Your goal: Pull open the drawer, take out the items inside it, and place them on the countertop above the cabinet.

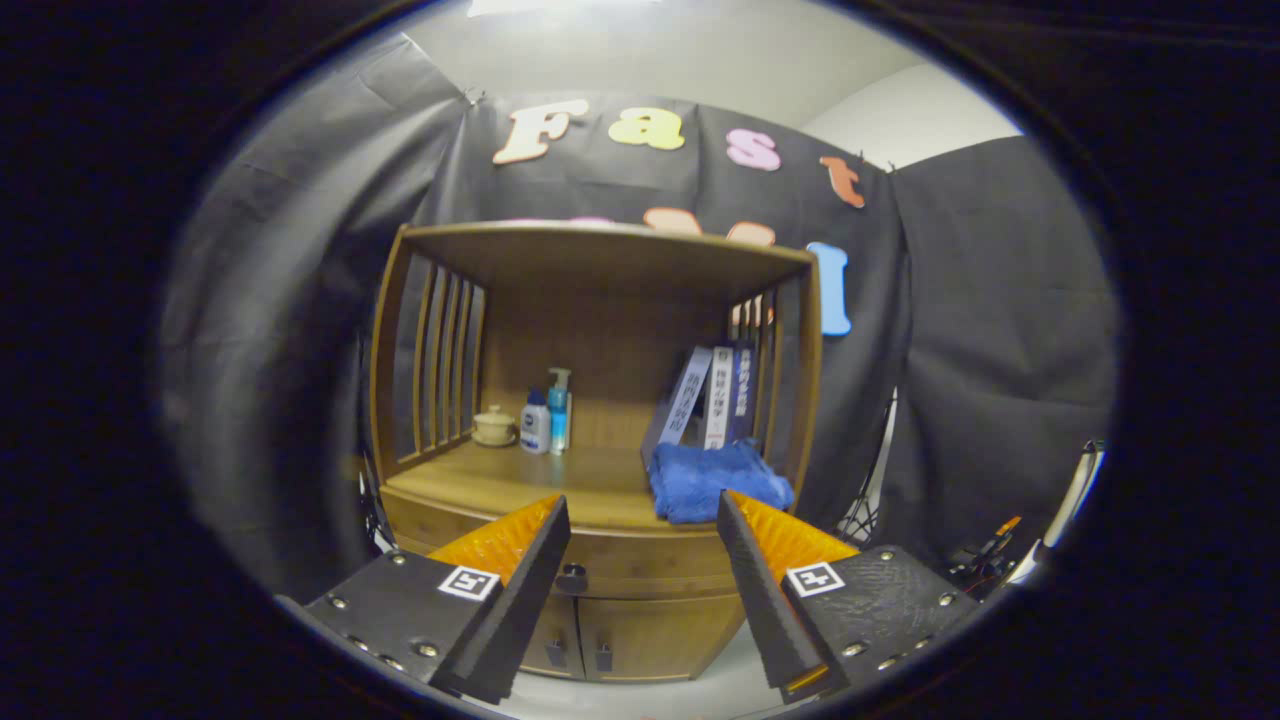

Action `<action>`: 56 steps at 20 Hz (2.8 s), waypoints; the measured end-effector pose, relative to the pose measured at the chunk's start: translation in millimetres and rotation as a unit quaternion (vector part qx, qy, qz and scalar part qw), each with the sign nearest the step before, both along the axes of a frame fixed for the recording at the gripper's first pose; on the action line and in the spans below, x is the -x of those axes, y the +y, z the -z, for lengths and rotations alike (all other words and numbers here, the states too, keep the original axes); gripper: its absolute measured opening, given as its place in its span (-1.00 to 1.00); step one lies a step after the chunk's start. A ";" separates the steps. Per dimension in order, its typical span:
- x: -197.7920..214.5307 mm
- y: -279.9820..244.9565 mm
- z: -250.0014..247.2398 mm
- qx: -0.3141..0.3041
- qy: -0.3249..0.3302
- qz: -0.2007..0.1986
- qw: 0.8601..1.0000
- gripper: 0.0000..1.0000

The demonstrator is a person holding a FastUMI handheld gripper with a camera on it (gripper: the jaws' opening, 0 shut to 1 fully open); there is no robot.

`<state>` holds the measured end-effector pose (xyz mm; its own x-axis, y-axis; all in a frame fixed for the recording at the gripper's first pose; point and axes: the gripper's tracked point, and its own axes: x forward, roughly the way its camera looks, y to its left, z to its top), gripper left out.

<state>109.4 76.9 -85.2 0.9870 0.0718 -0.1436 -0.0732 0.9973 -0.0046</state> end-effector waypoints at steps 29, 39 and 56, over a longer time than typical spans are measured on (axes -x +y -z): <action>-104.7 74.7 215.2 -0.049 0.218 -0.028 0.974 -0.35; -11.2 51.7 203.8 -0.016 0.246 0.020 0.969 -0.35; 107.0 22.2 193.1 -0.034 0.282 0.095 0.954 -0.35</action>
<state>2.4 99.1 -278.2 0.7501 -0.0733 -0.6572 0.1383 0.9892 0.0475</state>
